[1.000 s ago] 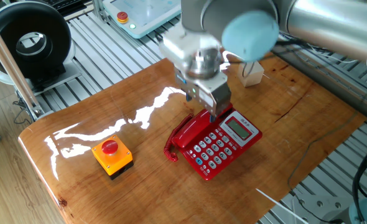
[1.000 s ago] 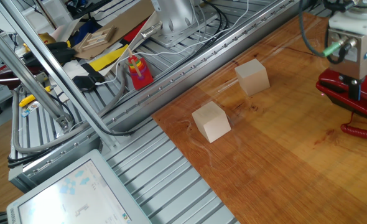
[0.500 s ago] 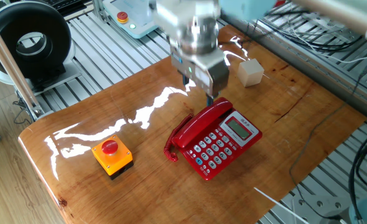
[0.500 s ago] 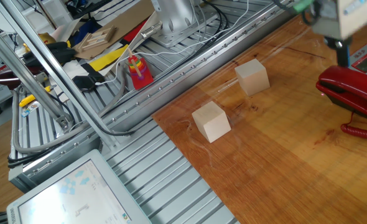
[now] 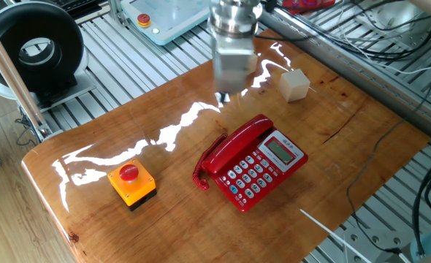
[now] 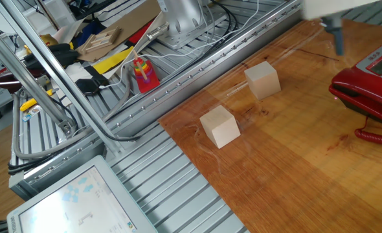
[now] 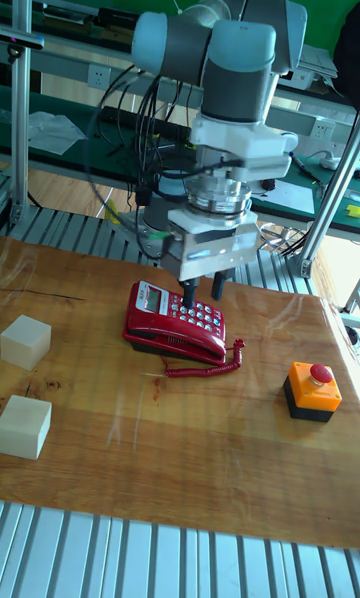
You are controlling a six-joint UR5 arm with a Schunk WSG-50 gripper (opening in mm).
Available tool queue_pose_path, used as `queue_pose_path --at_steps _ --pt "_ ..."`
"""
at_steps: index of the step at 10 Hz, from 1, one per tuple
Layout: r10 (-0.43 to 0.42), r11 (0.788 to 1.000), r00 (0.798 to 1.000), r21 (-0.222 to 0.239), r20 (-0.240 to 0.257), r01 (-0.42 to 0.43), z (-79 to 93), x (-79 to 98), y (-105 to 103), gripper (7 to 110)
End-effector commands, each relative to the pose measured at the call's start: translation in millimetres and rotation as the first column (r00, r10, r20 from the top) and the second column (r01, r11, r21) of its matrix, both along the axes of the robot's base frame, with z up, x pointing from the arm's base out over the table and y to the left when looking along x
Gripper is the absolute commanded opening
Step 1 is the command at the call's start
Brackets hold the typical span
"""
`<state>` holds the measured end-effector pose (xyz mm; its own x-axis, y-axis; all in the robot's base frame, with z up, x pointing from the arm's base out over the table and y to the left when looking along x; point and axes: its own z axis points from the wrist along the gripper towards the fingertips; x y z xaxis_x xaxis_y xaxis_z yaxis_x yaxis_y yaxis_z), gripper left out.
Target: Place the handset of the telephone on the corresponding phone cradle
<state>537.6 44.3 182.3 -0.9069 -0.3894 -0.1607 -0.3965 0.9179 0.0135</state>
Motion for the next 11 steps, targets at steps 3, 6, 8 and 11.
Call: queue_pose_path --at_steps 3,6,8,11 --pt "-0.799 0.569 0.586 0.143 -0.136 0.81 -15.1 48.2 -10 7" --pt "-0.748 0.663 0.663 -0.078 -0.032 0.744 -24.4 23.5 -85 7" --pt "-0.714 0.7 0.695 -0.056 -0.078 0.712 -28.2 21.3 -74 7" --pt "-0.625 0.777 0.756 -0.061 -0.197 0.626 -28.3 -1.9 -54 7"
